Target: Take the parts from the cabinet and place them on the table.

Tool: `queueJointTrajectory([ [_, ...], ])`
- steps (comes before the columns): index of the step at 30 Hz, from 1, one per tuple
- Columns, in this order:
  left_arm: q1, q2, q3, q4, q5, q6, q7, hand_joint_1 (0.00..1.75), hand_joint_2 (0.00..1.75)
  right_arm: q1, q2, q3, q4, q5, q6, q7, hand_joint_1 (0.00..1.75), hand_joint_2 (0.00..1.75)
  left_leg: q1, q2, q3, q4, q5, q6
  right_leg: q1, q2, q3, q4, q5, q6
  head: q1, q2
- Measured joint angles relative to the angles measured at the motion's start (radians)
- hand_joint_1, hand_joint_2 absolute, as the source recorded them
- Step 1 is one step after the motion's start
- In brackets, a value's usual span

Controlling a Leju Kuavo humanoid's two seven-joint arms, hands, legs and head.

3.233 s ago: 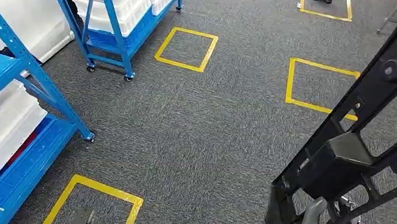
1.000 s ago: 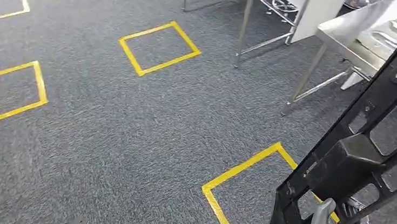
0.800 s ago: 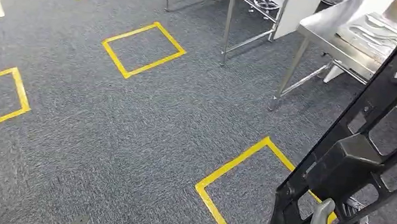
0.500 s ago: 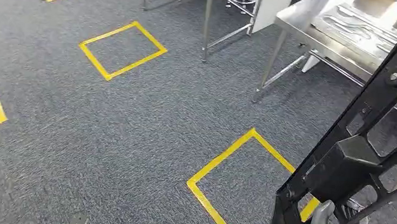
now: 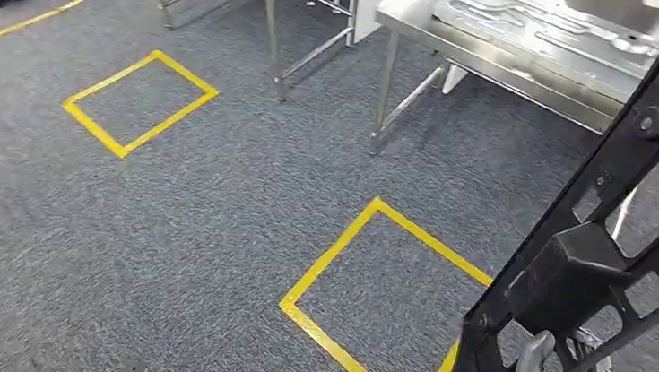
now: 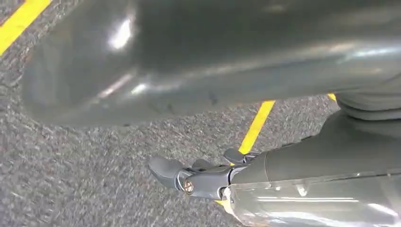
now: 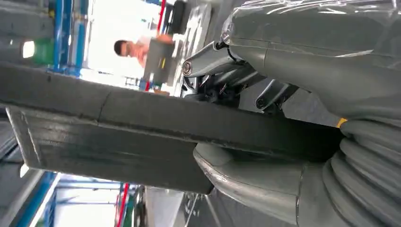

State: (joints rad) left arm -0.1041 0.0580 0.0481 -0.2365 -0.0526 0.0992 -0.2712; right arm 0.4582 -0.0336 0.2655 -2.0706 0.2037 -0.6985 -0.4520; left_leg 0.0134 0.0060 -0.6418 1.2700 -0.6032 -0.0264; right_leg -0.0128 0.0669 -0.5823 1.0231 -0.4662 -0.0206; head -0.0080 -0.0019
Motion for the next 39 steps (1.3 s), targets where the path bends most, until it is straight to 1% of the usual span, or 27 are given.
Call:
queueJointTrajectory([
  [2, -0.003, 0.001, 0.000, 0.000, -0.002, -0.002, 0.000, 0.00, 0.00, -0.001, 0.000, 0.000, 0.000, 0.000, 0.000, 0.000, 1.75, 1.75, 0.000, -0.029, 0.079, -0.176, 0.095, 0.011, 0.001, 0.028, 0.001, 0.003, 0.000, 0.002, 0.000, 0.000],
  [3, -0.003, 0.004, 0.000, 0.000, 0.002, -0.006, 0.000, 0.00, 0.00, -0.001, 0.000, 0.000, 0.000, 0.000, 0.000, 0.001, 1.75, 1.75, 0.000, -0.082, 0.104, -0.240, 0.104, 0.018, -0.002, 0.037, 0.000, 0.003, 0.001, 0.004, 0.000, 0.000],
  [4, -0.002, 0.005, 0.000, 0.000, 0.003, -0.007, 0.000, 0.00, 0.00, -0.003, 0.000, 0.000, 0.000, -0.001, 0.000, 0.002, 1.75, 1.75, 0.002, -0.090, 0.110, -0.262, 0.101, 0.017, 0.003, 0.051, -0.006, 0.011, 0.001, 0.010, 0.002, 0.000],
  [7, -0.009, 0.005, 0.000, 0.000, 0.005, -0.012, -0.007, 0.00, 0.00, 0.001, 0.002, 0.000, 0.000, -0.005, 0.000, 0.009, 1.75, 1.75, -0.008, -0.061, 0.108, -0.261, 0.101, 0.028, -0.008, 0.078, -0.012, -0.001, 0.008, 0.034, 0.001, 0.000],
  [8, -0.012, 0.004, 0.000, 0.000, 0.004, -0.020, -0.013, 0.00, 0.00, 0.002, 0.002, -0.001, 0.000, 0.003, 0.000, 0.011, 1.75, 1.75, 0.005, -0.049, 0.118, -0.277, 0.111, 0.039, -0.003, 0.080, -0.013, 0.001, 0.007, 0.041, 0.001, 0.000],
  [9, -0.014, 0.004, 0.000, 0.000, 0.004, -0.029, -0.016, 0.00, 0.00, 0.005, 0.004, -0.003, 0.000, 0.012, -0.001, 0.013, 1.75, 1.75, 0.003, -0.042, 0.123, -0.284, 0.113, 0.044, 0.000, 0.024, -0.021, 0.022, -0.004, 0.042, 0.003, 0.000],
  [10, -0.012, 0.005, 0.000, 0.000, 0.004, -0.031, -0.018, 0.00, 0.00, 0.001, 0.005, -0.004, 0.000, 0.017, 0.000, 0.012, 1.75, 1.75, 0.003, -0.036, 0.125, -0.287, 0.112, 0.050, 0.001, -0.018, -0.046, 0.070, -0.036, 0.044, 0.009, 0.000],
  [11, -0.007, 0.007, 0.000, 0.000, 0.005, -0.034, -0.019, 0.00, 0.00, -0.003, 0.005, -0.004, 0.000, 0.019, 0.000, 0.012, 1.75, 1.75, 0.002, -0.026, 0.125, -0.287, 0.111, 0.051, 0.000, -0.043, -0.086, 0.147, -0.074, 0.047, 0.009, 0.000],
  [13, 0.003, 0.010, 0.000, 0.000, 0.005, -0.041, -0.018, 0.00, 0.00, -0.001, 0.006, -0.006, 0.002, 0.019, 0.000, 0.012, 1.75, 1.75, 0.001, -0.010, 0.129, -0.286, 0.104, 0.050, -0.004, -0.060, -0.163, 0.291, -0.120, 0.052, 0.009, 0.000],
  [14, 0.006, 0.010, 0.000, 0.000, 0.006, -0.041, -0.018, 0.00, 0.00, -0.002, 0.006, -0.006, 0.003, 0.019, 0.000, 0.012, 1.75, 1.75, 0.002, -0.003, 0.134, -0.285, 0.100, 0.048, -0.007, -0.062, -0.175, 0.306, -0.109, 0.055, 0.010, 0.000],
  [15, 0.007, 0.010, 0.000, 0.000, 0.006, -0.042, -0.018, 0.00, 0.00, -0.002, 0.007, -0.006, 0.005, 0.019, 0.000, 0.012, 1.75, 1.75, 0.002, 0.002, 0.140, -0.285, 0.095, 0.045, -0.011, -0.064, -0.161, 0.273, -0.076, 0.056, 0.010, 0.000],
  [17, 0.006, 0.010, 0.000, 0.000, 0.007, -0.043, -0.018, 0.00, 0.00, -0.002, 0.007, -0.006, 0.005, 0.020, 0.000, 0.012, 1.75, 1.75, 0.005, 0.007, 0.162, -0.285, 0.081, 0.038, -0.013, -0.071, -0.071, 0.101, 0.022, 0.055, 0.010, 0.000],
  [18, 0.006, 0.010, 0.000, 0.000, 0.007, -0.043, -0.018, 0.00, 0.00, -0.002, 0.007, -0.006, 0.005, 0.021, 0.000, 0.012, 1.75, 1.75, 0.006, 0.011, 0.170, -0.286, 0.072, 0.032, -0.012, -0.079, -0.032, 0.021, 0.038, 0.053, 0.010, 0.000],
  [19, 0.004, 0.011, 0.000, 0.000, 0.006, -0.043, -0.019, 0.00, 0.00, -0.003, 0.007, -0.006, 0.006, 0.022, 0.000, 0.011, 1.75, 1.75, -0.001, 0.013, 0.172, -0.284, 0.062, 0.023, -0.001, -0.084, -0.016, 0.005, 0.012, 0.049, 0.012, 0.000],
  [22, 0.002, 0.012, 0.000, 0.000, 0.005, -0.043, -0.019, 0.00, 0.00, 0.000, 0.007, -0.006, 0.005, 0.024, 0.000, 0.011, 1.75, 1.75, -0.001, 0.019, 0.187, -0.296, 0.052, 0.007, 0.004, -0.076, -0.015, 0.009, -0.006, 0.026, 0.011, 0.000],
  [24, -0.005, 0.012, 0.000, 0.000, 0.005, -0.044, -0.018, 0.00, 0.00, 0.000, 0.008, -0.006, 0.004, 0.032, 0.000, 0.011, 1.75, 1.75, 0.005, 0.016, 0.199, -0.282, 0.040, -0.003, -0.006, -0.069, 0.008, -0.004, -0.013, 0.012, 0.011, 0.000],
  [25, -0.007, 0.011, 0.000, 0.000, 0.005, -0.044, -0.018, 0.00, 0.00, -0.003, 0.008, -0.006, 0.003, 0.035, 0.000, 0.011, 1.75, 1.75, 0.004, 0.010, 0.172, -0.227, 0.023, -0.003, -0.006, -0.071, 0.020, -0.006, -0.021, 0.002, 0.004, 0.000],
  [27, -0.006, 0.011, 0.000, 0.000, 0.005, -0.043, -0.015, 0.00, 0.00, -0.005, 0.011, -0.006, 0.003, 0.039, 0.000, 0.013, 1.75, 1.75, 0.004, 0.004, 0.059, -0.046, -0.038, -0.007, -0.002, -0.069, 0.039, -0.006, -0.040, -0.006, 0.002, 0.000],
  [28, -0.004, 0.012, 0.000, 0.000, 0.005, -0.043, -0.014, 0.00, 0.00, -0.005, 0.011, -0.006, 0.003, 0.040, 0.000, 0.015, 1.75, 1.75, 0.004, 0.004, -0.001, 0.034, -0.051, -0.008, 0.000, -0.065, 0.050, -0.006, -0.050, -0.008, 0.002, 0.000],
  [29, 0.000, 0.011, 0.000, 0.000, 0.005, -0.043, -0.013, 0.00, 0.00, -0.004, 0.012, -0.006, 0.004, 0.040, 0.000, 0.015, 1.75, 1.75, 0.004, 0.004, -0.042, 0.069, -0.039, -0.008, 0.001, -0.060, 0.063, -0.006, -0.061, -0.007, 0.001, 0.000],
  [30, 0.003, 0.011, 0.000, 0.000, 0.005, -0.043, -0.012, 0.00, 0.00, -0.005, 0.013, -0.006, 0.004, 0.040, 0.000, 0.017, 1.75, 1.75, 0.004, 0.003, -0.059, 0.048, 0.009, -0.005, 0.002, -0.055, 0.082, -0.006, -0.075, -0.007, 0.002, 0.000],
  [32, 0.004, 0.012, 0.000, 0.000, 0.005, -0.043, -0.012, 0.00, 0.00, -0.005, 0.013, -0.006, 0.004, 0.041, 0.000, 0.017, 1.75, 1.75, 0.000, 0.002, -0.031, -0.102, 0.150, 0.008, 0.003, -0.050, 0.124, -0.007, -0.104, -0.003, 0.002, 0.000],
  [33, 0.004, 0.012, 0.000, 0.000, 0.005, -0.043, -0.012, 0.00, 0.00, -0.005, 0.014, -0.006, 0.004, 0.042, 0.000, 0.018, 1.75, 1.75, -0.005, 0.001, -0.016, -0.187, 0.204, 0.018, 0.004, -0.050, 0.142, -0.008, -0.119, -0.001, 0.002, 0.000],
  [34, 0.008, 0.017, 0.000, 0.003, 0.005, -0.043, -0.012, 0.00, 0.00, -0.004, 0.015, -0.006, 0.005, 0.043, 0.000, 0.018, 1.75, 1.75, -0.014, -0.002, -0.007, -0.169, 0.180, 0.026, 0.004, -0.049, 0.146, -0.015, -0.128, 0.005, 0.007, 0.000],
  [36, 0.003, 0.017, 0.000, 0.003, 0.008, -0.043, -0.017, 0.00, 0.00, -0.004, 0.016, -0.007, 0.005, 0.047, 0.000, 0.019, 1.75, 1.75, -0.021, -0.001, 0.020, -0.220, 0.153, 0.035, -0.003, -0.044, 0.149, -0.023, -0.134, 0.021, 0.002, 0.000],
  [37, 0.003, 0.019, 0.000, 0.003, 0.008, -0.043, -0.018, 0.00, 0.00, -0.004, 0.016, -0.006, 0.005, 0.048, 0.000, 0.019, 1.75, 1.75, -0.021, -0.003, 0.025, -0.233, 0.148, 0.042, -0.001, -0.045, 0.161, -0.026, -0.125, 0.028, 0.002, 0.000],
  [39, 0.008, 0.018, 0.001, 0.003, 0.008, -0.043, -0.019, 0.00, 0.00, -0.002, 0.016, -0.006, 0.003, 0.050, 0.000, 0.020, 1.75, 1.75, -0.008, -0.006, 0.069, -0.270, 0.144, 0.049, -0.001, -0.048, 0.152, 0.014, -0.102, 0.039, 0.000, 0.000],
])
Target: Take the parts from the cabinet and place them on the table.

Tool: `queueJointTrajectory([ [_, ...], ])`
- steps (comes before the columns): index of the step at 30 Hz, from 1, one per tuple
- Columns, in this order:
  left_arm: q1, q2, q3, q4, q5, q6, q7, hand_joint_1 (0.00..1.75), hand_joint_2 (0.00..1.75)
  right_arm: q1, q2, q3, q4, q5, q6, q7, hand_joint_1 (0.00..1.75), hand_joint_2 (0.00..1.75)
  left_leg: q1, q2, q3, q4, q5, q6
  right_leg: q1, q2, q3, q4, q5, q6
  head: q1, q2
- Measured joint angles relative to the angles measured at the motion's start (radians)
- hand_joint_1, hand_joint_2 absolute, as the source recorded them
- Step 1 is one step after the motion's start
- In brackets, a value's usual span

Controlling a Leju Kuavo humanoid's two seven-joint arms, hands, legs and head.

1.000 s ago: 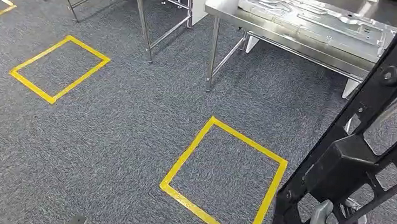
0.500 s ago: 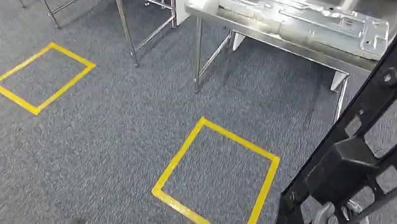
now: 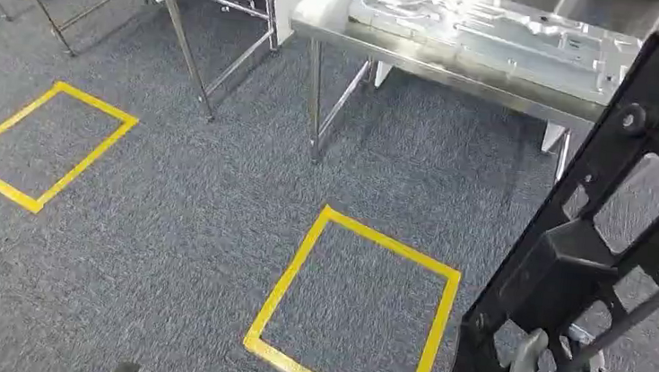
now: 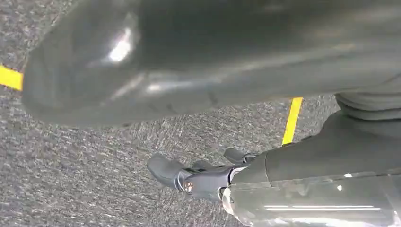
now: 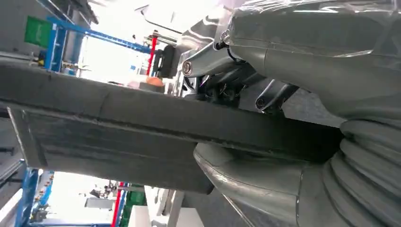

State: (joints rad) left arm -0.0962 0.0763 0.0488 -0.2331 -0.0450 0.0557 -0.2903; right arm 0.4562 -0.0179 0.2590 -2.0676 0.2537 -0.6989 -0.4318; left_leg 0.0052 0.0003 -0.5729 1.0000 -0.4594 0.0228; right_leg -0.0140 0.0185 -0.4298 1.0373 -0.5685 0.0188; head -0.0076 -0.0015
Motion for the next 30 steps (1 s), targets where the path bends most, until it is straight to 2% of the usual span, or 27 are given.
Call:
queueJointTrajectory([
  [1, 0.000, 0.000, 0.000, 0.000, 0.000, 0.000, -0.002, 0.00, 0.00, 0.000, 0.000, 0.000, 0.000, -0.001, 0.000, 0.001, 1.75, 1.75, 0.000, 0.004, 0.025, -0.015, -0.005, 0.008, 0.001, -0.006, -0.022, 0.050, 0.010, 0.006, 0.005, -0.001],
  [2, -0.001, 0.000, 0.000, 0.000, 0.000, 0.000, -0.002, 0.00, 0.00, -0.006, 0.000, 0.000, 0.000, -0.008, 0.000, 0.002, 1.75, 1.75, 0.001, 0.006, 0.044, -0.026, -0.010, 0.013, 0.001, -0.007, -0.070, 0.117, 0.002, 0.008, 0.007, 0.000],
  [4, 0.000, 0.000, 0.000, 0.000, 0.000, 0.000, -0.005, 0.00, 0.00, -0.004, 0.000, 0.000, 0.000, -0.032, 0.000, 0.006, 1.75, 1.75, 0.001, 0.009, 0.075, -0.041, -0.026, 0.012, -0.001, -0.008, -0.170, 0.225, -0.055, 0.014, 0.009, 0.000],
  [5, 0.004, 0.000, 0.000, 0.000, 0.000, 0.000, -0.005, 0.00, 0.00, -0.003, 0.000, 0.000, 0.000, -0.036, 0.000, 0.005, 1.75, 1.75, 0.002, 0.007, 0.091, -0.042, -0.038, 0.009, -0.001, -0.009, -0.210, 0.247, -0.086, 0.017, 0.010, 0.000],
  [6, 0.006, 0.000, 0.000, 0.000, 0.000, 0.000, -0.005, 0.00, 0.00, -0.002, 0.000, 0.000, 0.002, -0.036, 0.000, 0.004, 1.75, 1.75, 0.003, 0.007, 0.109, -0.042, -0.052, 0.004, -0.002, -0.010, -0.233, 0.237, -0.092, 0.016, 0.010, 0.000],
  [7, 0.006, -0.001, 0.000, 0.000, 0.000, 0.000, -0.005, 0.00, 0.00, -0.002, 0.000, 0.000, 0.003, -0.029, 0.000, -0.002, 1.75, 1.75, 0.005, 0.008, 0.131, -0.042, -0.067, 0.002, -0.003, -0.014, -0.239, 0.194, -0.066, 0.020, 0.011, 0.000],
  [8, 0.005, -0.002, 0.000, 0.000, 0.000, 0.000, -0.005, 0.00, 0.00, -0.002, 0.000, 0.000, 0.003, -0.016, 0.000, -0.002, 1.75, 1.75, 0.006, 0.010, 0.150, -0.042, -0.081, -0.001, -0.004, -0.016, -0.231, 0.131, -0.016, 0.023, 0.010, 0.000],
  [9, 0.005, -0.004, 0.000, 0.000, 0.000, 0.000, -0.005, 0.00, 0.00, -0.002, 0.000, 0.000, 0.003, -0.006, 0.000, -0.002, 1.75, 1.75, 0.007, 0.012, 0.167, -0.043, -0.096, -0.004, -0.004, -0.022, -0.219, 0.059, 0.060, 0.020, 0.011, 0.000],
  [10, 0.005, -0.004, 0.000, 0.000, 0.000, 0.000, -0.006, 0.00, 0.00, 0.001, 0.000, 0.000, 0.003, -0.001, 0.000, -0.002, 1.75, 1.75, 0.007, 0.023, 0.180, -0.046, -0.111, -0.006, 0.000, -0.055, -0.216, -0.001, 0.159, 0.011, 0.012, 0.000],
  [11, 0.008, -0.005, 0.000, 0.000, 0.000, 0.000, -0.006, 0.00, 0.00, -0.002, 0.000, 0.000, 0.006, -0.004, 0.000, 0.001, 1.75, 1.75, 0.004, 0.022, 0.204, -0.043, -0.125, -0.013, 0.007, -0.079, -0.217, 0.000, 0.148, 0.003, 0.009, 0.000],
  [12, 0.007, -0.005, 0.001, 0.000, 0.000, 0.000, -0.005, 0.00, 0.00, -0.005, 0.000, 0.001, 0.007, -0.016, 0.000, 0.006, 1.75, 1.75, 0.005, 0.031, 0.213, -0.054, -0.138, -0.024, 0.013, -0.072, -0.209, 0.005, 0.135, -0.010, 0.013, 0.000],
  [13, 0.007, -0.006, 0.001, 0.000, 0.000, -0.001, -0.005, 0.00, 0.00, -0.004, 0.000, 0.002, 0.006, -0.021, 0.000, 0.008, 1.75, 1.75, 0.004, 0.039, 0.242, -0.049, -0.130, -0.033, 0.012, -0.051, -0.201, -0.005, 0.129, -0.020, 0.013, 0.000],
  [14, 0.004, -0.006, 0.001, 0.000, 0.000, -0.001, -0.006, 0.00, 0.00, -0.005, 0.000, 0.001, 0.006, -0.023, 0.000, 0.008, 1.75, 1.75, 0.005, 0.041, 0.239, -0.036, -0.113, -0.042, 0.010, -0.042, -0.188, -0.007, 0.122, -0.030, 0.014, 0.000],
  [15, 0.001, -0.006, 0.001, 0.000, 0.000, -0.001, -0.006, 0.00, 0.00, -0.005, 0.000, 0.001, 0.006, -0.022, 0.000, 0.008, 1.75, 1.75, 0.008, 0.039, 0.230, -0.013, -0.116, -0.044, 0.004, -0.033, -0.168, -0.015, 0.126, -0.038, 0.011, 0.000],
  [16, -0.002, -0.006, 0.002, 0.000, 0.000, -0.001, -0.008, 0.00, 0.00, -0.005, 0.002, 0.000, 0.006, -0.013, 0.000, 0.005, 1.75, 1.75, 0.011, 0.020, 0.217, 0.035, -0.116, -0.043, 0.004, -0.031, -0.153, -0.021, 0.119, -0.045, 0.011, 0.000],
  [17, -0.005, -0.007, 0.002, 0.000, -0.001, -0.003, -0.008, 0.00, 0.00, -0.004, 0.002, 0.000, 0.006, -0.004, 0.000, 0.002, 1.75, 1.75, 0.012, 0.009, 0.174, 0.102, -0.136, -0.045, 0.004, -0.022, -0.147, -0.021, 0.112, -0.050, 0.002, 0.000],
  [19, -0.005, -0.008, 0.003, 0.000, 0.001, -0.004, -0.011, 0.00, 0.00, -0.001, 0.003, 0.000, 0.006, 0.007, 0.000, 0.002, 1.75, 1.75, 0.013, 0.006, 0.073, 0.228, -0.217, -0.048, 0.004, -0.010, -0.137, -0.021, 0.097, -0.051, 0.002, 0.000],
  [20, -0.004, -0.008, 0.003, 0.000, 0.002, -0.004, -0.011, 0.00, 0.00, 0.000, 0.003, 0.000, 0.006, 0.006, 0.000, 0.002, 1.75, 1.75, 0.013, 0.006, 0.030, 0.269, -0.252, -0.051, 0.005, -0.003, -0.126, -0.021, 0.089, -0.049, 0.002, 0.000],
  [21, -0.001, -0.008, 0.004, 0.000, 0.003, -0.004, -0.010, 0.00, 0.00, 0.000, 0.003, 0.000, 0.008, 0.002, 0.000, 0.003, 1.75, 1.75, 0.014, 0.007, 0.004, 0.274, -0.255, -0.053, 0.004, 0.002, -0.115, -0.021, 0.080, -0.048, 0.002, 0.000],
  [22, 0.004, -0.008, 0.005, 0.000, 0.003, -0.004, -0.010, 0.00, 0.00, 0.000, 0.003, 0.000, 0.008, -0.002, 0.000, 0.004, 1.75, 1.75, 0.014, 0.007, -0.007, 0.243, -0.235, -0.054, 0.003, 0.007, -0.102, -0.020, 0.070, -0.045, 0.001, 0.000],
  [23, 0.008, -0.007, 0.005, 0.000, 0.003, -0.004, -0.008, 0.00, 0.00, 0.000, 0.004, 0.000, 0.008, -0.004, 0.000, 0.005, 1.75, 1.75, 0.015, 0.007, -0.005, 0.180, -0.185, -0.054, 0.002, 0.009, -0.090, -0.020, 0.058, -0.041, 0.002, 0.000],
  [25, 0.008, -0.007, 0.005, 0.000, 0.003, -0.003, -0.008, 0.00, 0.00, -0.001, 0.004, 0.000, 0.008, -0.006, 0.000, 0.005, 1.75, 1.75, 0.016, 0.009, 0.014, 0.042, -0.030, -0.048, 0.000, 0.009, -0.069, -0.018, 0.038, -0.030, 0.001, 0.000],
  [26, 0.010, -0.008, 0.005, 0.001, 0.003, -0.003, -0.008, 0.00, 0.00, -0.001, 0.004, 0.000, 0.008, -0.006, 0.000, 0.006, 1.75, 1.75, 0.009, 0.010, 0.004, 0.045, -0.059, -0.042, 0.002, 0.012, -0.059, -0.013, 0.030, -0.020, 0.002, 0.000],
  [27, 0.006, -0.008, 0.005, 0.001, 0.003, -0.004, -0.008, 0.00, 0.00, -0.002, 0.004, 0.001, 0.008, -0.007, 0.000, 0.006, 1.75, 1.75, 0.006, 0.011, 0.008, 0.049, -0.075, -0.031, 0.003, 0.011, -0.061, -0.016, 0.024, -0.012, -0.001, 0.000],
  [28, 0.007, -0.008, 0.005, 0.001, 0.003, -0.003, -0.007, 0.00, 0.00, -0.002, 0.004, 0.001, 0.008, -0.007, 0.000, 0.006, 1.75, 1.75, 0.007, 0.010, 0.007, 0.040, -0.047, -0.021, 0.003, 0.011, -0.050, -0.013, 0.021, -0.003, 0.004, 0.000],
  [29, 0.008, -0.008, 0.005, 0.001, 0.003, -0.004, -0.008, 0.00, 0.00, -0.001, 0.004, 0.001, 0.009, -0.007, 0.000, 0.006, 1.75, 1.75, 0.006, 0.009, 0.013, 0.039, -0.047, -0.012, 0.004, 0.010, -0.051, -0.004, 0.027, 0.005, 0.004, 0.000],
  [30, 0.007, -0.008, 0.005, 0.001, 0.003, -0.003, -0.008, 0.00, 0.00, -0.002, 0.004, 0.001, 0.009, -0.007, 0.000, 0.007, 1.75, 1.75, 0.008, 0.004, 0.032, 0.037, -0.048, -0.005, 0.002, 0.009, -0.045, -0.005, 0.020, 0.012, 0.004, 0.000],
])
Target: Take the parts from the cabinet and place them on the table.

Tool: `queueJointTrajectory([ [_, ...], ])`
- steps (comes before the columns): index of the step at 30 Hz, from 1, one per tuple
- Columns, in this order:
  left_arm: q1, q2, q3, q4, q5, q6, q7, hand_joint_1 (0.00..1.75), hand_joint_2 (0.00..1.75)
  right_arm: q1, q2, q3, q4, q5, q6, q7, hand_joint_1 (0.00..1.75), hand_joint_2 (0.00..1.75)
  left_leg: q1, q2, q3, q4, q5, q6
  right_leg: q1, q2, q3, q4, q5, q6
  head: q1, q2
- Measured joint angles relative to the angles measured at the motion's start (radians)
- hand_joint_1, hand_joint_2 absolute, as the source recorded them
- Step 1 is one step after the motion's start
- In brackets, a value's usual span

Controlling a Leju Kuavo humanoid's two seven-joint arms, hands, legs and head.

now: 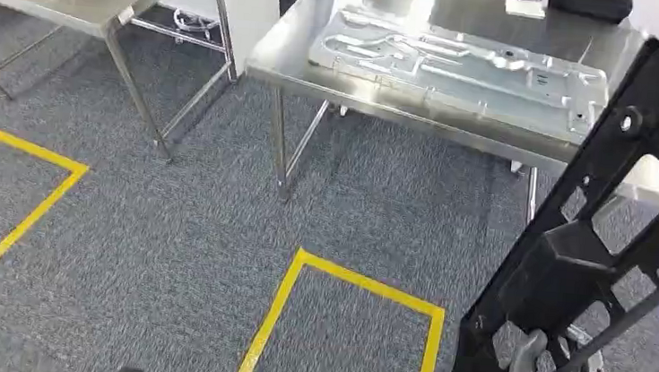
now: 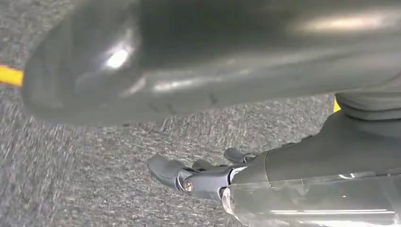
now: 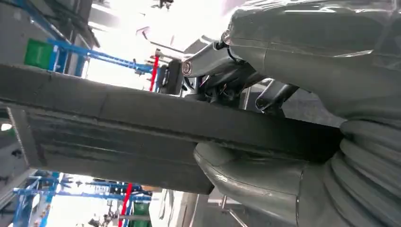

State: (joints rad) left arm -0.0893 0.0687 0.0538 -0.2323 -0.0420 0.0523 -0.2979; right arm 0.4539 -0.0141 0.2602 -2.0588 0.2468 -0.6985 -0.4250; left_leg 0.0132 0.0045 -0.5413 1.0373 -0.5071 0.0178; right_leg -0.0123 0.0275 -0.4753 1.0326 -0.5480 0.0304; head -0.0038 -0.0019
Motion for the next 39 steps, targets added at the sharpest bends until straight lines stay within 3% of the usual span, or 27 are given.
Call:
queueJointTrajectory([
  [1, 0.000, -0.001, 0.000, 0.000, 0.000, 0.000, -0.001, 0.00, 0.00, -0.001, 0.000, 0.000, 0.000, 0.000, 0.000, 0.000, 1.75, 1.75, 0.002, 0.000, 0.009, -0.008, 0.000, 0.005, -0.003, -0.010, -0.006, 0.022, -0.003, 0.004, 0.002, 0.000],
  [2, -0.001, -0.001, 0.000, 0.000, 0.000, 0.000, -0.001, 0.00, 0.00, -0.003, 0.001, 0.001, 0.000, 0.000, 0.000, 0.000, 1.75, 1.75, 0.001, 0.001, 0.017, -0.012, -0.004, 0.011, -0.002, -0.018, -0.041, 0.082, -0.007, 0.008, 0.002, 0.000],
  [5, -0.001, 0.000, 0.000, 0.000, -0.002, 0.000, -0.002, 0.00, 0.00, -0.001, 0.000, 0.002, 0.000, -0.007, 0.000, 0.001, 1.75, 1.75, -0.001, 0.007, 0.042, -0.020, -0.026, 0.016, -0.001, -0.021, -0.196, 0.276, -0.084, 0.013, 0.003, 0.000],
  [7, 0.003, 0.000, 0.000, 0.000, -0.002, 0.000, -0.002, 0.00, 0.00, 0.002, 0.000, 0.002, 0.000, -0.018, 0.000, -0.004, 1.75, 1.75, -0.003, 0.006, 0.077, -0.028, -0.048, 0.015, 0.000, -0.022, -0.241, 0.266, -0.099, 0.009, 0.003, 0.000],
  [8, 0.004, 0.000, 0.000, 0.000, -0.002, -0.001, -0.002, 0.00, 0.00, 0.002, 0.001, 0.001, 0.000, -0.013, 0.000, -0.007, 1.75, 1.75, -0.004, 0.006, 0.096, -0.032, -0.060, 0.013, 0.001, -0.022, -0.240, 0.220, -0.075, 0.006, 0.003, 0.000],
  [9, 0.003, -0.001, 0.000, 0.000, -0.003, -0.001, -0.002, 0.00, 0.00, 0.002, 0.001, 0.001, 0.000, -0.003, -0.001, -0.009, 1.75, 1.75, -0.006, 0.007, 0.120, -0.036, -0.076, 0.012, 0.003, -0.022, -0.231, 0.145, -0.019, -0.001, 0.003, 0.000],
  [11, 0.004, -0.005, 0.000, 0.004, -0.003, -0.005, -0.005, 0.00, 0.00, 0.005, 0.001, 0.001, 0.002, 0.015, 0.000, -0.008, 1.75, 1.75, -0.008, 0.012, 0.159, -0.032, -0.106, 0.007, 0.017, -0.029, -0.232, 0.047, 0.167, -0.025, 0.001, 0.000],
  [12, 0.001, -0.005, 0.000, 0.003, -0.003, -0.007, -0.009, 0.00, 0.00, 0.006, 0.002, 0.001, 0.005, 0.021, 0.000, -0.002, 1.75, 1.75, -0.010, 0.009, 0.157, -0.042, -0.118, -0.005, 0.023, -0.033, -0.223, 0.047, 0.138, -0.029, 0.002, 0.000],
  [14, 0.002, -0.004, 0.001, 0.003, -0.003, -0.012, -0.012, 0.00, 0.00, 0.007, 0.004, 0.000, 0.004, 0.030, 0.000, 0.003, 1.75, 1.75, -0.008, 0.011, 0.186, -0.045, -0.114, -0.020, 0.024, -0.029, -0.205, 0.038, 0.126, -0.044, 0.002, 0.000],
  [15, -0.001, -0.004, 0.001, 0.004, -0.003, -0.013, -0.015, 0.00, 0.00, 0.007, 0.005, -0.001, 0.004, 0.033, 0.000, 0.003, 1.75, 1.75, -0.007, 0.010, 0.181, -0.023, -0.089, -0.030, 0.023, -0.026, -0.187, 0.028, 0.121, -0.052, 0.004, 0.000],
  [17, -0.004, -0.003, 0.001, 0.003, -0.003, -0.014, -0.020, 0.00, 0.00, 0.007, 0.009, -0.001, 0.004, 0.038, 0.000, 0.003, 1.75, 1.75, -0.004, 0.005, 0.110, 0.108, -0.048, -0.034, 0.013, -0.024, -0.143, 0.000, 0.108, -0.063, -0.001, 0.000],
  [18, -0.003, -0.003, 0.001, 0.003, -0.003, -0.014, -0.020, 0.00, 0.00, 0.007, 0.010, -0.001, 0.005, 0.039, 0.000, 0.003, 1.75, 1.75, -0.003, 0.004, 0.058, 0.180, -0.060, -0.035, 0.013, -0.024, -0.128, -0.007, 0.099, -0.067, -0.004, 0.000],
  [20, -0.002, 0.000, 0.002, 0.003, -0.003, -0.014, -0.020, 0.00, 0.00, 0.008, 0.012, -0.002, 0.005, 0.040, 0.000, 0.003, 1.75, 1.75, -0.002, 0.004, -0.031, 0.257, -0.151, -0.045, 0.012, -0.017, -0.096, -0.010, 0.073, -0.067, -0.003, 0.000],
  [22, 0.008, 0.001, 0.003, 0.004, -0.003, -0.014, -0.020, 0.00, 0.00, 0.009, 0.013, -0.002, 0.005, 0.040, 0.000, 0.003, 1.75, 1.75, -0.002, 0.004, -0.082, 0.244, -0.214, -0.044, 0.011, -0.007, -0.060, -0.010, 0.045, -0.066, -0.003, 0.000],
  [23, 0.010, 0.001, 0.004, 0.004, -0.003, -0.014, -0.020, 0.00, 0.00, 0.009, 0.014, -0.002, 0.005, 0.040, 0.000, 0.003, 1.75, 1.75, -0.002, 0.004, -0.091, 0.206, -0.201, -0.044, 0.011, -0.004, -0.040, -0.010, 0.030, -0.064, -0.004, 0.000],
  [24, 0.011, 0.001, 0.006, 0.004, -0.003, -0.014, -0.020, 0.00, 0.00, 0.008, 0.015, -0.002, 0.005, 0.040, 0.000, 0.003, 1.75, 1.75, -0.003, 0.004, -0.093, 0.143, -0.143, -0.041, 0.012, -0.004, -0.017, -0.010, 0.013, -0.062, -0.004, 0.000],
  [25, 0.011, 0.001, 0.008, 0.004, -0.003, -0.014, -0.020, 0.00, 0.00, 0.008, 0.016, -0.002, 0.005, 0.044, 0.000, 0.003, 1.75, 1.75, -0.005, 0.004, -0.093, 0.078, -0.054, -0.034, 0.013, -0.004, 0.002, -0.011, -0.002, -0.060, -0.003, 0.000],
  [26, 0.016, 0.005, 0.009, 0.006, -0.003, -0.014, -0.020, 0.00, 0.00, 0.007, 0.018, -0.002, 0.006, 0.049, 0.000, 0.002, 1.75, 1.75, -0.011, 0.004, -0.097, 0.028, 0.071, -0.025, 0.013, -0.003, 0.010, -0.012, -0.014, -0.057, -0.002, 0.000],
  [28, 0.012, 0.010, 0.010, 0.008, -0.005, -0.017, -0.024, 0.00, 0.00, 0.001, 0.020, -0.003, 0.009, 0.058, 0.000, 0.001, 1.75, 1.75, -0.016, 0.001, -0.088, 0.027, 0.073, -0.016, 0.015, 0.005, 0.022, -0.013, -0.037, -0.040, 0.000, 0.000],
  [30, 0.008, 0.010, 0.010, 0.007, -0.007, -0.019, -0.029, 0.00, 0.00, 0.000, 0.022, -0.003, 0.010, 0.046, 0.000, -0.008, 1.75, 1.75, -0.016, 0.005, -0.072, 0.009, 0.067, -0.004, 0.016, 0.005, 0.027, 0.001, -0.016, -0.029, 0.000, 0.000],
  [31, 0.004, 0.009, 0.010, 0.007, -0.010, -0.022, -0.031, 0.00, 0.00, -0.003, 0.022, -0.002, 0.010, 0.033, 0.000, -0.013, 1.75, 1.75, -0.005, 0.005, -0.052, -0.011, 0.068, -0.001, 0.014, 0.004, 0.015, 0.029, -0.010, -0.025, -0.002, 0.000],
  [32, 0.002, 0.010, 0.010, 0.007, -0.010, -0.024, -0.034, 0.00, 0.00, -0.006, 0.021, -0.002, 0.011, 0.029, 0.000, -0.015, 1.75, 1.75, -0.006, 0.006, -0.033, -0.026, 0.063, 0.005, 0.014, -0.008, -0.010, 0.083, 0.006, -0.019, 0.002, 0.000],
  [33, 0.001, 0.011, 0.010, 0.007, -0.011, -0.026, -0.034, 0.00, 0.00, -0.011, 0.022, -0.002, 0.011, 0.028, 0.000, -0.019, 1.75, 1.75, -0.006, 0.007, -0.020, -0.035, 0.057, 0.010, 0.013, -0.014, -0.053, 0.143, -0.001, -0.013, 0.004, 0.000],
  [36, 0.000, 0.010, 0.011, 0.007, -0.013, -0.026, -0.034, 0.00, 0.00, -0.015, 0.022, -0.002, 0.016, 0.054, 0.000, -0.018, 1.75, 1.75, -0.004, 0.008, 0.022, -0.043, 0.026, 0.008, 0.000, -0.018, -0.185, 0.270, -0.106, -0.003, 0.004, 0.000],
  [37, 0.000, 0.010, 0.011, 0.007, -0.014, -0.027, -0.034, 0.00, 0.00, -0.015, 0.022, -0.002, 0.018, 0.059, 0.000, -0.015, 1.75, 1.75, -0.001, 0.008, 0.039, -0.043, 0.012, 0.004, -0.003, -0.019, -0.205, 0.261, -0.117, 0.004, 0.004, 0.000],
  [38, 0.000, 0.010, 0.011, 0.008, -0.014, -0.027, -0.034, 0.00, 0.00, -0.016, 0.022, -0.002, 0.018, 0.064, 0.000, -0.014, 1.75, 1.75, 0.002, 0.007, 0.059, -0.043, -0.003, 0.000, -0.007, -0.022, -0.210, 0.226, -0.104, 0.009, 0.004, 0.000],
  [39, 0.000, 0.009, 0.011, 0.007, -0.014, -0.027, -0.034, 0.00, 0.00, -0.017, 0.022, -0.002, 0.018, 0.070, 0.000, -0.012, 1.75, 1.75, 0.005, 0.007, 0.080, -0.043, -0.018, -0.004, -0.011, -0.025, -0.205, 0.170, -0.063, 0.014, 0.004, 0.000],
])
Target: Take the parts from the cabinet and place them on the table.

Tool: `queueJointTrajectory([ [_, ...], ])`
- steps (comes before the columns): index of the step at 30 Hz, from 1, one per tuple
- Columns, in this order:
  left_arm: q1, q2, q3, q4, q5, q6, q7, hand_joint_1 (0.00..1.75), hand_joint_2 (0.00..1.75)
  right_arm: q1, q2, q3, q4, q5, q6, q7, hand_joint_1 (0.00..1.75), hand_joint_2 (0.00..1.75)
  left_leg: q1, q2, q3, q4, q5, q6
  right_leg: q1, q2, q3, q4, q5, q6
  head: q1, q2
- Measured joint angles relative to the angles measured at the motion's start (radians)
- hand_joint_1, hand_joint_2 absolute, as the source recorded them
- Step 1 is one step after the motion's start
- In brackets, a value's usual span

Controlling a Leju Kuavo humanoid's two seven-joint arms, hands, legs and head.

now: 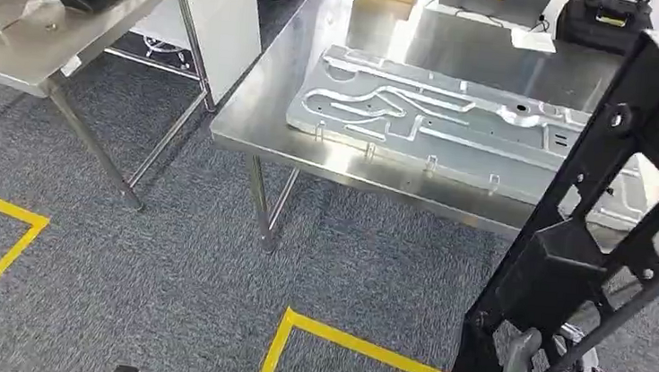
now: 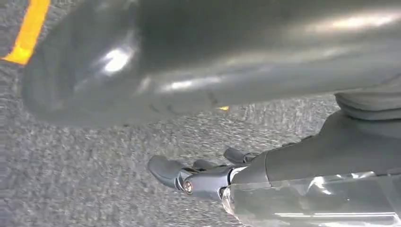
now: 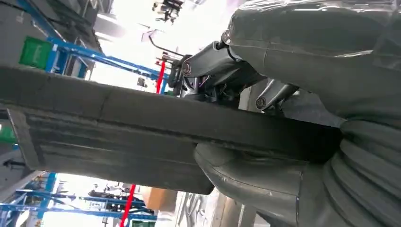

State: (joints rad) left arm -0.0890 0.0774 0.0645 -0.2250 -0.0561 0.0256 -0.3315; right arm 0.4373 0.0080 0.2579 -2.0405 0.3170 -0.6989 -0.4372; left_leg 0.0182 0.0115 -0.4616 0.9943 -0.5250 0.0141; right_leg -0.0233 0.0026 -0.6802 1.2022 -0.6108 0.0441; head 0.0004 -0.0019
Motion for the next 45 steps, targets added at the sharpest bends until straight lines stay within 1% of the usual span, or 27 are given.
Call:
queueJointTrajectory([
  [1, 0.000, -0.001, 0.000, 0.000, 0.000, 0.000, 0.000, 0.00, 0.00, 0.000, 0.000, 0.000, 0.000, 0.006, 0.000, 0.001, 1.75, 1.75, 0.003, 0.000, 0.021, 0.000, -0.016, -0.005, -0.003, -0.006, 0.008, -0.068, 0.071, 0.002, 0.000, 0.000],
  [2, 0.001, -0.001, 0.000, 0.000, 0.000, 0.000, -0.001, 0.00, 0.00, 0.001, 0.000, -0.002, 0.000, 0.017, 0.000, 0.004, 1.75, 1.75, 0.003, 0.001, 0.026, -0.001, -0.034, -0.013, -0.006, -0.022, 0.005, -0.138, 0.194, 0.001, 0.003, 0.000],
  [3, -0.001, -0.001, 0.001, 0.001, 0.000, 0.000, -0.003, 0.00, 0.00, 0.000, 0.002, -0.005, 0.000, 0.030, 0.000, 0.005, 1.75, 1.75, 0.000, 0.001, 0.047, 0.010, -0.049, -0.020, 0.001, -0.030, -0.004, -0.137, 0.207, -0.009, 0.002, 0.000],
  [6, -0.004, 0.000, 0.002, 0.001, 0.001, 0.004, -0.015, 0.00, 0.00, 0.009, 0.016, -0.024, -0.023, 0.078, 0.000, 0.021, 1.75, 1.75, -0.004, 0.004, 0.062, 0.003, -0.045, -0.042, 0.006, -0.014, 0.013, -0.137, 0.186, -0.043, 0.003, 0.000],
  [8, -0.007, -0.003, 0.004, 0.001, 0.002, 0.005, -0.019, 0.00, 0.00, 0.013, 0.031, -0.036, -0.044, 0.108, 0.000, 0.021, 1.75, 1.75, 0.001, 0.001, 0.032, 0.082, -0.022, -0.052, 0.003, -0.006, 0.048, -0.152, 0.171, -0.061, 0.001, 0.000],
  [9, -0.007, -0.004, 0.005, 0.001, 0.002, 0.006, -0.021, 0.00, 0.00, 0.013, 0.040, -0.045, -0.057, 0.123, 0.000, 0.016, 1.75, 1.75, 0.002, -0.002, -0.013, 0.158, -0.021, -0.053, 0.004, -0.006, 0.063, -0.157, 0.162, -0.068, -0.005, 0.000],
  [10, -0.006, -0.004, 0.006, 0.001, 0.003, 0.010, -0.022, 0.00, 0.00, 0.014, 0.049, -0.054, -0.071, 0.134, 0.000, 0.010, 1.75, 1.75, 0.003, -0.002, -0.063, 0.225, -0.043, -0.053, 0.005, -0.003, 0.074, -0.159, 0.153, -0.070, -0.003, 0.000],
  [12, -0.002, -0.004, 0.008, 0.001, 0.004, 0.016, -0.024, 0.00, 0.00, 0.017, 0.068, -0.073, -0.098, 0.149, 0.000, -0.006, 1.75, 1.75, 0.000, -0.003, -0.149, 0.308, -0.132, -0.052, 0.011, 0.005, 0.100, -0.160, 0.130, -0.076, -0.004, 0.000],
  [13, 0.003, -0.004, 0.009, 0.001, 0.004, 0.018, -0.024, 0.00, 0.00, 0.020, 0.075, -0.079, -0.113, 0.156, 0.000, -0.011, 1.75, 1.75, 0.000, -0.003, -0.176, 0.309, -0.166, -0.050, 0.014, 0.011, 0.118, -0.160, 0.116, -0.078, -0.004, 0.000],
  [14, 0.006, -0.004, 0.009, 0.001, 0.004, 0.018, -0.024, 0.00, 0.00, 0.022, 0.081, -0.085, -0.126, 0.160, 0.000, -0.015, 1.75, 1.75, -0.002, -0.003, -0.188, 0.282, -0.165, -0.045, 0.018, 0.015, 0.138, -0.160, 0.103, -0.078, -0.004, 0.000],
  [15, 0.007, -0.004, 0.010, 0.001, 0.005, 0.019, -0.026, 0.00, 0.00, 0.023, 0.085, -0.090, -0.137, 0.161, 0.000, -0.017, 1.75, 1.75, -0.006, -0.004, -0.189, 0.235, -0.133, -0.037, 0.021, 0.017, 0.157, -0.161, 0.090, -0.079, -0.004, 0.000],
  [16, 0.007, -0.004, 0.010, 0.001, 0.005, 0.020, -0.027, 0.00, 0.00, 0.023, 0.089, -0.093, -0.143, 0.161, 0.000, -0.018, 1.75, 1.75, -0.010, -0.004, -0.185, 0.172, -0.070, -0.025, 0.025, 0.017, 0.176, -0.161, 0.076, -0.079, -0.004, 0.000],
  [18, 0.015, 0.003, 0.016, 0.004, 0.004, 0.023, -0.028, 0.00, 0.00, 0.024, 0.100, -0.102, -0.153, 0.161, 0.000, -0.022, 1.75, 1.75, -0.030, -0.015, -0.193, 0.073, 0.113, 0.003, 0.031, 0.020, 0.200, -0.157, 0.052, -0.076, 0.002, 0.000],
  [19, 0.009, 0.003, 0.019, 0.004, 0.003, 0.024, -0.031, 0.00, 0.00, 0.026, 0.103, -0.108, -0.156, 0.158, 0.000, -0.025, 1.75, 1.75, -0.030, -0.015, -0.186, 0.068, 0.089, 0.004, 0.029, 0.030, 0.200, -0.162, 0.045, -0.067, 0.001, 0.000],
  [22, 0.006, 0.005, 0.024, 0.004, 0.002, 0.033, -0.032, 0.00, 0.00, 0.031, 0.115, -0.122, -0.171, 0.148, 0.000, -0.037, 1.75, 1.75, -0.030, -0.013, -0.148, 0.036, 0.091, 0.012, 0.028, 0.025, 0.220, -0.155, 0.056, -0.050, 0.001, 0.000],
  [25, 0.000, 0.006, 0.025, 0.004, -0.001, 0.034, -0.035, 0.00, 0.00, 0.031, 0.122, -0.138, -0.176, 0.147, 0.000, -0.044, 1.75, 1.75, -0.020, -0.013, -0.101, 0.006, 0.082, 0.022, 0.024, 0.009, 0.168, -0.045, 0.048, -0.036, 0.003, 0.000],
  [26, -0.002, 0.006, 0.027, 0.004, -0.001, 0.034, -0.036, 0.00, 0.00, 0.032, 0.124, -0.147, -0.177, 0.148, 0.000, -0.045, 1.75, 1.75, -0.018, -0.014, -0.092, 0.006, 0.072, 0.020, 0.018, 0.009, 0.106, 0.034, 0.010, -0.029, 0.002, 0.000],
  [28, 0.001, 0.006, 0.027, 0.004, -0.002, 0.034, -0.035, 0.00, 0.00, 0.035, 0.128, -0.157, -0.177, 0.156, 0.000, -0.040, 1.75, 1.75, -0.016, -0.014, -0.074, 0.006, 0.053, 0.018, 0.009, 0.008, 0.029, 0.102, -0.043, -0.015, 0.002, 0.000],
  [30, 0.002, 0.006, 0.027, 0.004, -0.002, 0.034, -0.035, 0.00, 0.00, 0.037, 0.132, -0.169, -0.177, 0.162, 0.000, -0.030, 1.75, 1.75, -0.012, -0.014, -0.043, 0.006, 0.029, 0.010, 0.003, 0.004, 0.017, 0.042, 0.000, -0.006, 0.003, 0.000],
  [32, 0.001, 0.004, 0.027, 0.004, -0.003, 0.035, -0.035, 0.00, 0.00, 0.038, 0.139, -0.183, -0.185, 0.184, 0.000, -0.009, 1.75, 1.75, -0.007, -0.015, -0.007, 0.007, 0.001, 0.000, -0.002, -0.002, 0.052, -0.108, 0.126, -0.004, 0.003, 0.000],
  [33, 0.003, 0.004, 0.028, 0.004, -0.003, 0.036, -0.035, 0.00, 0.00, 0.038, 0.145, -0.195, -0.187, 0.197, 0.000, -0.001, 1.75, 1.75, -0.008, -0.014, -0.003, 0.006, -0.012, -0.007, -0.001, -0.009, 0.057, -0.140, 0.188, -0.009, 0.004, 0.000],
  [34, 0.000, 0.004, 0.030, 0.005, -0.003, 0.037, -0.035, 0.00, 0.00, 0.037, 0.149, -0.207, -0.188, 0.203, 0.000, 0.009, 1.75, 1.75, -0.009, -0.016, 0.006, 0.012, -0.018, -0.016, 0.007, -0.013, 0.043, -0.149, 0.151, -0.021, 0.001, 0.000],
  [35, -0.002, 0.004, 0.031, 0.005, -0.003, 0.038, -0.035, 0.00, 0.00, 0.040, 0.152, -0.216, -0.191, 0.208, 0.000, 0.013, 1.75, 1.75, -0.010, -0.014, 0.002, 0.010, -0.025, -0.025, 0.010, -0.013, 0.045, -0.139, 0.167, -0.037, 0.002, 0.000],
  [38, -0.005, 0.004, 0.031, 0.005, -0.007, 0.038, -0.032, 0.00, 0.00, 0.042, 0.167, -0.237, -0.205, 0.272, 0.000, 0.047, 1.75, 1.75, -0.008, -0.012, 0.004, 0.037, -0.022, -0.038, 0.007, -0.003, 0.067, -0.148, 0.150, -0.061, -0.001, 0.000],
  [40, -0.010, 0.003, 0.031, 0.005, -0.013, 0.032, -0.027, 0.00, 0.00, 0.039, 0.182, -0.271, -0.218, 0.355, 0.000, 0.074, 1.75, 1.75, -0.006, -0.012, -0.058, 0.154, -0.028, -0.045, 0.007, -0.003, 0.087, -0.156, 0.138, -0.072, -0.007, 0.000],
  [43, -0.007, 0.002, 0.031, 0.005, -0.018, 0.030, -0.019, 0.00, 0.00, 0.021, 0.190, -0.330, -0.222, 0.422, 0.000, 0.118, 1.75, 1.75, -0.006, -0.012, -0.196, 0.331, -0.123, -0.047, 0.012, 0.001, 0.117, -0.158, 0.111, -0.078, -0.006, 0.000],
  [45, -0.005, -0.002, 0.031, 0.005, -0.018, 0.030, -0.018, 0.00, 0.00, 0.011, 0.190, -0.364, -0.222, 0.445, 0.000, 0.143, 1.75, 1.75, -0.009, -0.012, -0.221, 0.296, -0.106, -0.036, 0.017, 0.004, 0.147, -0.159, 0.090, -0.079, -0.007, 0.000],
])
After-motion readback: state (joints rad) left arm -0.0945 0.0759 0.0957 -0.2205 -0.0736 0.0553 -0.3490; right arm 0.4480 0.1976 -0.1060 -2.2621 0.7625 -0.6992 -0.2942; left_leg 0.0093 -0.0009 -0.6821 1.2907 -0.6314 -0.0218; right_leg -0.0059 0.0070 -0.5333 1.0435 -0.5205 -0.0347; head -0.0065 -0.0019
